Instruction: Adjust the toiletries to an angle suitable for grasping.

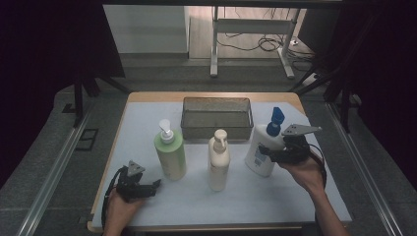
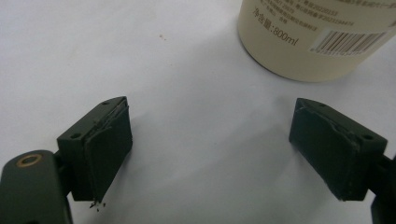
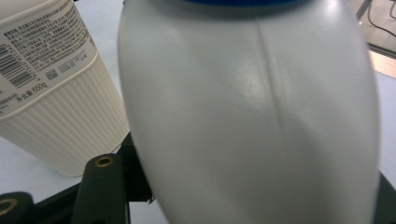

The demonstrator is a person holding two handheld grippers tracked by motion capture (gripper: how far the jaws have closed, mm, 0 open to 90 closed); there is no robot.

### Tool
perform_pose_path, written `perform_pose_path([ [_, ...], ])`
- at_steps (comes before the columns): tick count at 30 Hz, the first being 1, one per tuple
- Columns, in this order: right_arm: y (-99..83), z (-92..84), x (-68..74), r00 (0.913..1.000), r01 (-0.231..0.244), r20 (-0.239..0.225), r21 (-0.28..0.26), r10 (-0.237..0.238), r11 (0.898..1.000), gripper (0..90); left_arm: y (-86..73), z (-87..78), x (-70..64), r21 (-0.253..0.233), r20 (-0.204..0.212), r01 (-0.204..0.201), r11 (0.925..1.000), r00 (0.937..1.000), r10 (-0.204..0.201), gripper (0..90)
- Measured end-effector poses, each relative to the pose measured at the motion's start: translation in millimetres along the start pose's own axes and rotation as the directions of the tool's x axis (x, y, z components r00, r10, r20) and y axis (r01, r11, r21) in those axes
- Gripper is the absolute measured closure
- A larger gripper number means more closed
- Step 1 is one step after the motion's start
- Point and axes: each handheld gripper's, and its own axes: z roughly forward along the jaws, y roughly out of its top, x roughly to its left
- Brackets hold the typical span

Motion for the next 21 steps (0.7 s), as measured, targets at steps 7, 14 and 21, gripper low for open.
perform_pose_path([
  [7,1.5,-0.3,3.4,0.9997,-0.002,0.023,0.006,0.002,1.0,40.2,0.0,-0.1,0.0,0.0,0.0,0.002,1.0,1.0,-0.002,13.3],
  [14,5.1,-1.7,5.9,0.9998,-0.003,0.019,0.01,0.002,1.0,40.4,0.0,0.1,-0.1,-0.003,0.0,0.003,1.0,1.0,-0.003,13.3],
  [21,13.8,-6.4,8.4,0.9998,-0.013,0.015,0.001,0.013,1.0,40.4,-0.1,0.2,-0.3,-0.004,-0.001,0.006,1.0,1.0,-0.006,13.3],
])
